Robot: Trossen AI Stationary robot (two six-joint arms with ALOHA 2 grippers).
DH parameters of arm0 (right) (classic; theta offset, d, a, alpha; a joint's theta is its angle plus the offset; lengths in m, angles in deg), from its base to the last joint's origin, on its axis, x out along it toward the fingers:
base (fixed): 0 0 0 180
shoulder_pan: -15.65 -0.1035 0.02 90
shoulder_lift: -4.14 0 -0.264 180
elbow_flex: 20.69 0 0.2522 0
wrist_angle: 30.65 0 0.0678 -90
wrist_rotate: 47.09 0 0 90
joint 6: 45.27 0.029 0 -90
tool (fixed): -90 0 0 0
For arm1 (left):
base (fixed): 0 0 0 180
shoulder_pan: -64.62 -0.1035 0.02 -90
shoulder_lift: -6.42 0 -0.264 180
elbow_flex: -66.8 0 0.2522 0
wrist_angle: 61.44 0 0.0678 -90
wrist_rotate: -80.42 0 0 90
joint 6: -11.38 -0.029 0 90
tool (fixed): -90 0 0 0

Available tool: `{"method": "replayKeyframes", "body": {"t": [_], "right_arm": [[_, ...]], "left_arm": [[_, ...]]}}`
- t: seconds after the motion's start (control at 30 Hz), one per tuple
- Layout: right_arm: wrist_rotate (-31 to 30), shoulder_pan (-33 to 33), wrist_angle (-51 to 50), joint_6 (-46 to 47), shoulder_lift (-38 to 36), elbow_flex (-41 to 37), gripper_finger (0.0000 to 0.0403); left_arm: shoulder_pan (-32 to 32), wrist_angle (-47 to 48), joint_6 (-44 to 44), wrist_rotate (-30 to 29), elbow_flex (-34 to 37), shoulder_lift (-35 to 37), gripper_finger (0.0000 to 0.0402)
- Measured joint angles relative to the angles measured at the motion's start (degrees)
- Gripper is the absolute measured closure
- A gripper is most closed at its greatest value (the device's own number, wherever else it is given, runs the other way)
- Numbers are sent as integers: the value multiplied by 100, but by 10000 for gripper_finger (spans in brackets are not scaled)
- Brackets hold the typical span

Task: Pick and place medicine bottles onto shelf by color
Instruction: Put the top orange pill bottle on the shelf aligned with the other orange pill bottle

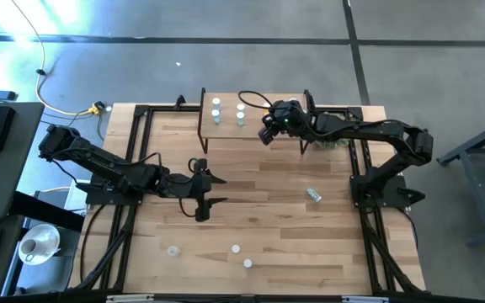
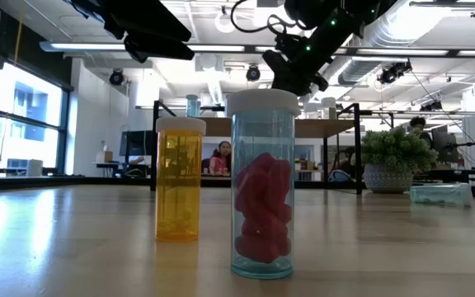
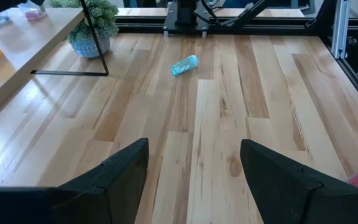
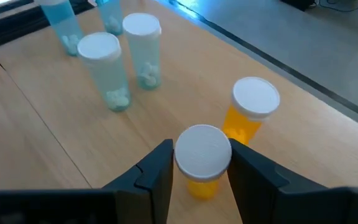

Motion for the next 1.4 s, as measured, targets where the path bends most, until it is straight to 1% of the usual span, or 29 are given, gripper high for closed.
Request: {"method": "replayKeyframes", "body": {"t": [0.33, 1.23, 1.4], "right_arm": [[-2, 0, 10, 1, 2, 0, 241], [-4, 0, -27, 44, -4, 0, 240], [-4, 0, -66, 44, -148, 0, 240]], "left_arm": [[1, 0, 0, 0, 0, 0, 158], [0, 0, -2, 0, 0, 0, 158], [0, 0, -2, 0, 0, 0, 158]]}}
